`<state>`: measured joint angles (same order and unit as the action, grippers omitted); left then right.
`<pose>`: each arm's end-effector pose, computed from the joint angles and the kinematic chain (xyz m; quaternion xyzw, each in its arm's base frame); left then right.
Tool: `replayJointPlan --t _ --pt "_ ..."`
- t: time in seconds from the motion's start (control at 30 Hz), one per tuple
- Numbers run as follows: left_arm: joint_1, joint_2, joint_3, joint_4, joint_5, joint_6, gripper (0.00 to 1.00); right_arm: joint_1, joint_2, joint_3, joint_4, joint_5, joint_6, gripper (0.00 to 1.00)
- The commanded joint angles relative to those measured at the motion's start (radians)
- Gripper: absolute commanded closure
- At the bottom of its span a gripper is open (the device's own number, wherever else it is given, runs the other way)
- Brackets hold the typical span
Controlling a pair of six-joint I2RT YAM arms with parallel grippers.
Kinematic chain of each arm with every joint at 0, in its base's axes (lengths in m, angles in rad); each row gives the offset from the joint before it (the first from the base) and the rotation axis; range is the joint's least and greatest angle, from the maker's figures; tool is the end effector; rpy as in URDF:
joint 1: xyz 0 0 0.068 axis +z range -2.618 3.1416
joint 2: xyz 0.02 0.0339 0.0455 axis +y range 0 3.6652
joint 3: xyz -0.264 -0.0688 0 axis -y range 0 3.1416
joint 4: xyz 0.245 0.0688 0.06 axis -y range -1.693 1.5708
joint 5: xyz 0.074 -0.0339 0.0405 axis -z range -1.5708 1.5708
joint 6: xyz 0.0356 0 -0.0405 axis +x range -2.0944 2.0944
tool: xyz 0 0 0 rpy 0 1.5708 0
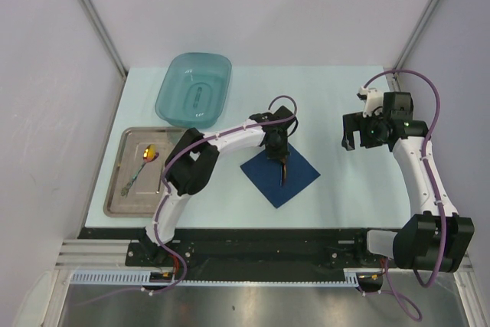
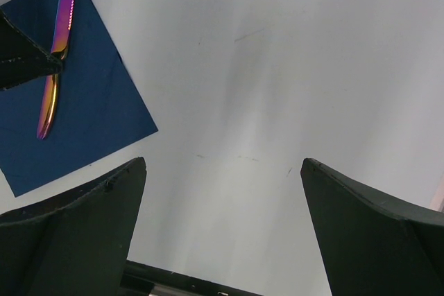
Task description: Place the utensils on the paper napkin and roll it up
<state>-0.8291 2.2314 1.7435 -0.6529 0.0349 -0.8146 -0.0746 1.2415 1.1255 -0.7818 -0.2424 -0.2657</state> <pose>0.3181 -0.3490 0.1605 0.0108 0.9768 -0.1678 0.1328 0.2525 -0.0103 0.3097 -0.1291 0.9289 0.0570 0.3424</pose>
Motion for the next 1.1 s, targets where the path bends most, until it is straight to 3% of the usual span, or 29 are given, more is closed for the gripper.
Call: replayJointPlan --t 0.0,0.07,0.2,0.6,0.7,0.9,1.07 --pt "-0.007 0.02 0.034 0.027 0.028 -0.035 1.0 -0.004 -0.02 -0.007 -0.007 0.006 -0.001 0.0" --pt "-0.008 0.022 0.033 0.029 0.026 -0.034 1.0 -0.005 -0.02 -0.006 -0.008 0.008 -0.003 0.0" --pt "-0.008 0.024 0.027 0.032 0.031 -0.032 0.85 -0.004 -0.019 -0.003 -0.008 0.008 -0.003 0.0" --pt "0.005 -0.015 0.068 0.032 0.014 0.021 0.63 -0.005 -0.019 0.005 -0.004 0.0 -0.001 0.0" --pt "0.018 -0.058 0.096 0.022 -0.007 0.072 0.55 -0.005 -0.013 0.017 -0.002 -0.006 -0.003 0.0" --pt "0.065 -0.209 0.085 0.01 -0.029 0.23 0.52 -0.005 0.004 0.042 0.015 -0.038 -0.006 0.0" --pt "0.169 -0.392 -0.054 0.029 0.019 0.388 0.45 0.001 0.019 0.04 0.042 -0.095 0.002 0.0"
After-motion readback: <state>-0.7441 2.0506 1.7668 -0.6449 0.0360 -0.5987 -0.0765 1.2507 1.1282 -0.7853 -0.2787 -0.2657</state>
